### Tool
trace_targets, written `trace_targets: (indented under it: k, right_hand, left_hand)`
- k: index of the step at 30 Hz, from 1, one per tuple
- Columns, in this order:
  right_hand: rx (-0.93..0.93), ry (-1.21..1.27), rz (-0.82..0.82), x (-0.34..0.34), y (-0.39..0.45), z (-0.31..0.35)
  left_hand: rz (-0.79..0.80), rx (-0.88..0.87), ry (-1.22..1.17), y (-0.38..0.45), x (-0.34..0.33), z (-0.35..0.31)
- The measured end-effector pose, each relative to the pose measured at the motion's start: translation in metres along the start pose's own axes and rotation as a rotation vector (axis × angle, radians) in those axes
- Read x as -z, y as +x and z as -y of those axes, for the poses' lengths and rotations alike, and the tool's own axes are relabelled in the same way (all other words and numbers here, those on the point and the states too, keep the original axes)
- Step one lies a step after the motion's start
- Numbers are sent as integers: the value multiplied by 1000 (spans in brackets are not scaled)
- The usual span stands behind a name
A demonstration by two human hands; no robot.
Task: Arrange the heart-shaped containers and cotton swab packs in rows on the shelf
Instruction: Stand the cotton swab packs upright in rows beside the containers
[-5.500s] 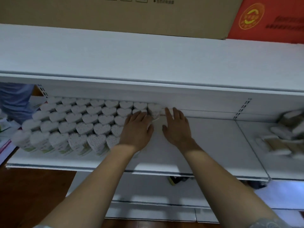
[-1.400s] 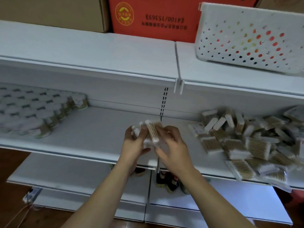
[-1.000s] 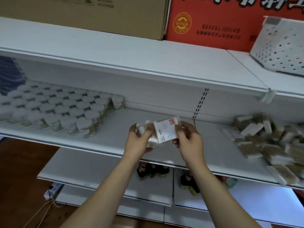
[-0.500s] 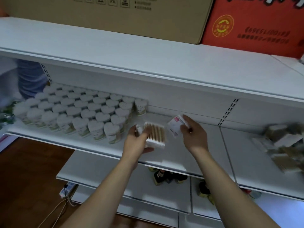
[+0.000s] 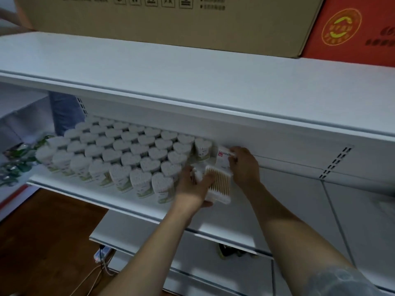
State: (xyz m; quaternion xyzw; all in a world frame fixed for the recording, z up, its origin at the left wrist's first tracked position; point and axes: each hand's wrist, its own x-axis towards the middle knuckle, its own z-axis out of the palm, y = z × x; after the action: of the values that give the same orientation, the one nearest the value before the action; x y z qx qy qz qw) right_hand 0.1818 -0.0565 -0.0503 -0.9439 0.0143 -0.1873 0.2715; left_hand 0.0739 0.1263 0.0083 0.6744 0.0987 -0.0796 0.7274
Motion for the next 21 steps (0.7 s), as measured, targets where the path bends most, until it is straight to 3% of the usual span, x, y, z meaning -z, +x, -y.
trace_targets:
  k: [14, 18, 21]
  right_hand:
    - [3, -194, -107, -17, 16, 2]
    - [21, -95, -218, 5, -8, 5]
    - [-11, 185, -278, 31, -44, 20]
  left_hand:
    - [100, 106, -78, 33, 13, 13]
    - [115, 101, -84, 39, 11, 9]
    - [113, 104, -149, 44, 9, 7]
